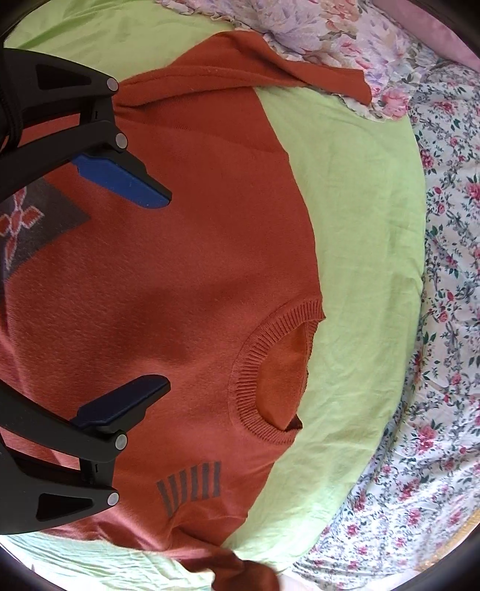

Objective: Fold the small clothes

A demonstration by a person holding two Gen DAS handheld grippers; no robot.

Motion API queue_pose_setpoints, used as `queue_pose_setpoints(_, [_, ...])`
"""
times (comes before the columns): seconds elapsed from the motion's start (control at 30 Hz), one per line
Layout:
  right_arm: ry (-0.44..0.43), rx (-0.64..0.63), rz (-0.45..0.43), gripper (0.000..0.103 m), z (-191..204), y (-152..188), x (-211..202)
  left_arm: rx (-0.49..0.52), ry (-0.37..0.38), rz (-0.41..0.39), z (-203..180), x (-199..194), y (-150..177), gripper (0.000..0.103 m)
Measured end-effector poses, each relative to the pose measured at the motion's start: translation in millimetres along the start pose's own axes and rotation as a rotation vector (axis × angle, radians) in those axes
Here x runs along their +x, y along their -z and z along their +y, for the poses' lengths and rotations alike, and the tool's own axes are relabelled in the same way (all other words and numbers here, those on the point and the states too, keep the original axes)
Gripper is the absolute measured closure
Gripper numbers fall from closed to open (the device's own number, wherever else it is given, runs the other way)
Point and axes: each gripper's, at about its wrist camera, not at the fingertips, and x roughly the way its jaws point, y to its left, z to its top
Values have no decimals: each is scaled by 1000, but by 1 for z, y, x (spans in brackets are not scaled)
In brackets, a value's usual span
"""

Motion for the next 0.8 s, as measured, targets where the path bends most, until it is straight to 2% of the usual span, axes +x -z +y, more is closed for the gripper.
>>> queue_pose_setpoints(0.2, [-244, -143, 193, 96, 122, 70, 55, -65, 28, -7, 31, -17, 15, 11])
queue_pose_setpoints(0.37, [-371, -178, 365, 96, 185, 140, 107, -103, 83, -19, 58, -31, 31, 11])
queue_pose_setpoints(0.57, [-431, -165, 526, 96, 224, 209, 158, -138, 124, -21, 79, -40, 45, 11])
queue_pose_setpoints(0.8, [-433, -157, 646, 96, 233, 255, 196, -190, 156, 17, 88, -27, 53, 11])
